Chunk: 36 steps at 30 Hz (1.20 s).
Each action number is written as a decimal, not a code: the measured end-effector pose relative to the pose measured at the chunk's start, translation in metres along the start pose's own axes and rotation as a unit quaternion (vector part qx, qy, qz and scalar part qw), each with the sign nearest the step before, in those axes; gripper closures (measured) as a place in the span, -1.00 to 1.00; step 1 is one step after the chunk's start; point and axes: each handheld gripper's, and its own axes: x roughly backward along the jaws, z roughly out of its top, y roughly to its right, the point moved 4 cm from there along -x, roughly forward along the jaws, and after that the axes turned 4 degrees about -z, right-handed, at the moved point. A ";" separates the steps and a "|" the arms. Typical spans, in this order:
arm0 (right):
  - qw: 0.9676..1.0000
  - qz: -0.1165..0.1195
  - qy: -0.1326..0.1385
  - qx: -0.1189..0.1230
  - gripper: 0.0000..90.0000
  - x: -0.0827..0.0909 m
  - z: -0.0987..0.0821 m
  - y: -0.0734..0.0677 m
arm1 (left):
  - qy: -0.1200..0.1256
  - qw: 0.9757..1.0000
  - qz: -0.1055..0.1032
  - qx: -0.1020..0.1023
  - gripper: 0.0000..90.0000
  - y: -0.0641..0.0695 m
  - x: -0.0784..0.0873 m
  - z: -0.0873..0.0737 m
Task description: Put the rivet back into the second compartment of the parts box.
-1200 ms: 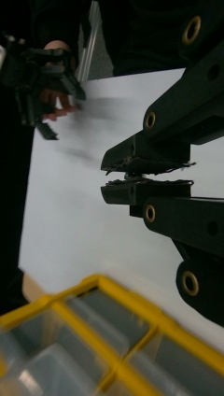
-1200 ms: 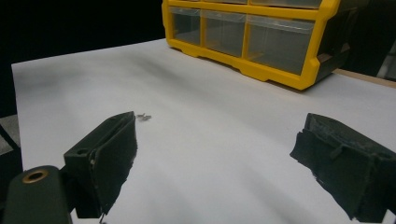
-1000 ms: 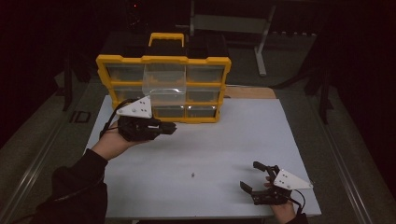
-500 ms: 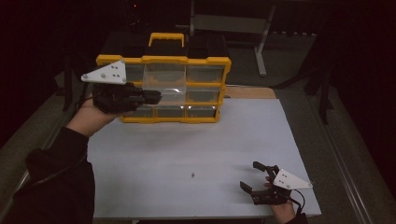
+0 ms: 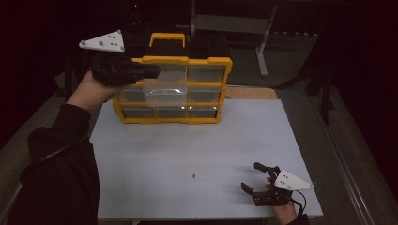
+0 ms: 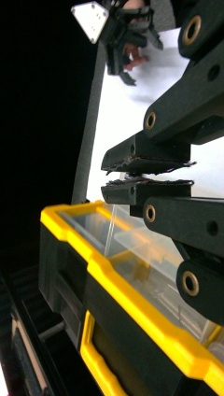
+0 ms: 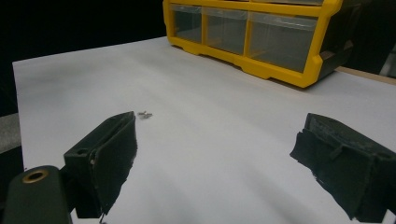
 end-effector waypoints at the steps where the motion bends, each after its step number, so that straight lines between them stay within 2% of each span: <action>1: 1.000 0.000 0.000 0.000 -0.75 0.000 0.000 0.000 | 0.002 1.000 0.001 0.006 0.83 -0.003 -0.002 0.000; 7: 1.000 -0.001 0.002 -0.002 -0.75 0.001 0.000 0.001 | -0.004 1.000 0.012 0.028 0.83 -0.016 -0.017 -0.006; 10: 1.000 0.000 0.002 -0.003 -0.75 0.001 0.000 0.001 | -0.014 0.999 0.016 0.035 0.82 -0.019 -0.025 -0.010; 16: 1.000 0.001 0.001 -0.002 -0.75 0.001 0.000 0.000 | -0.018 0.998 0.020 0.052 0.82 -0.025 -0.036 -0.015; 24: 1.000 0.001 0.000 -0.003 -0.75 0.001 0.000 0.000 | -0.057 0.996 0.023 0.069 0.82 -0.027 -0.052 -0.021; 28: 1.000 0.000 -0.001 -0.003 -0.75 0.001 0.000 0.001 | -0.066 0.995 0.029 0.076 0.81 -0.028 -0.055 -0.023; 29: 1.000 0.000 0.000 -0.003 -0.75 0.001 0.000 0.001 | -0.064 0.994 0.030 0.079 0.76 -0.028 -0.055 -0.022; 33: 1.000 0.000 0.000 -0.004 -0.75 0.002 0.000 0.001 | -0.068 0.992 0.044 0.093 0.32 -0.030 -0.052 -0.023; 36: 1.000 -0.001 0.000 -0.004 -0.75 0.002 0.000 0.001 | -0.064 0.992 0.051 0.096 0.08 -0.028 -0.048 -0.021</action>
